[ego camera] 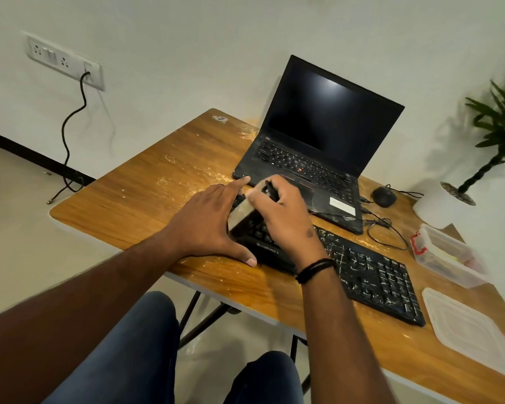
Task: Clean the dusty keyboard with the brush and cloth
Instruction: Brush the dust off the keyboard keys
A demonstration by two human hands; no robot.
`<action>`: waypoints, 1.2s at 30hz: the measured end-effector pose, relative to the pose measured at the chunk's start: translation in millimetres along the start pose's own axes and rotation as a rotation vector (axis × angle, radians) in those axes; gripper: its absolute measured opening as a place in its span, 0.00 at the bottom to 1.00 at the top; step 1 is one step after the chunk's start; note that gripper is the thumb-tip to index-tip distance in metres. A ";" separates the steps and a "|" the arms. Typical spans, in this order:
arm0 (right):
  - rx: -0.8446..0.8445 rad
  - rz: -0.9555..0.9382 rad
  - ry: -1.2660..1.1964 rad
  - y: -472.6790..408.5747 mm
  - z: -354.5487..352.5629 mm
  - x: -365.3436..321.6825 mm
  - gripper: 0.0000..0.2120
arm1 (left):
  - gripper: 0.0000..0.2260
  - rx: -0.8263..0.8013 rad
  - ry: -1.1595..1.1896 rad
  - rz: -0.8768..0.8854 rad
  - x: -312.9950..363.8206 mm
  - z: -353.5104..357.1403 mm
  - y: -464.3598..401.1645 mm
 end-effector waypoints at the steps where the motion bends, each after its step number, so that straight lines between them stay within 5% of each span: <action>1: 0.021 -0.011 -0.051 0.0 0.8 0.1 0.08 | 0.64 0.001 0.004 0.002 -0.1 -0.2 0.1; 6: 0.313 0.141 0.266 9.3 -29.2 16.0 0.10 | 0.64 -0.007 -0.010 -0.012 -1.0 0.7 -1.2; 12: 0.177 -0.008 0.284 9.8 9.4 -10.3 0.13 | 0.61 0.070 0.064 0.063 -3.0 -0.7 -3.9; 18: 0.240 0.117 0.385 15.4 18.5 5.3 0.19 | 0.48 0.126 -0.024 0.111 -0.3 0.4 -3.5; 24: 0.414 0.141 -0.443 27.1 -17.9 32.1 0.13 | 0.45 0.309 -0.051 0.108 21.6 -13.6 13.2; 27: 0.563 0.152 -0.631 39.2 -51.8 52.0 0.06 | 0.42 0.299 -0.060 0.063 29.6 -8.2 8.4; 30: 0.648 0.151 -0.698 49.5 -81.3 73.8 0.07 | 0.42 0.254 -0.153 0.045 31.9 1.4 0.7; 32: 0.606 0.150 -0.653 53.7 -92.3 81.3 0.11 | 0.45 0.209 -0.202 0.048 31.5 6.5 -1.8; 36: 0.476 0.133 -0.427 53.3 -95.2 80.4 0.04 | 0.50 0.135 -0.261 0.020 31.8 9.8 -3.3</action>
Point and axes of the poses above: each hand's wrist, its own y-axis away from the middle knuckle, its own z-axis out of the palm, x = y × z, the point moved 8 cm from there along -y, towards the middle knuckle, and after that the axes turned 13 degrees about -x, right-handed, at the moved point
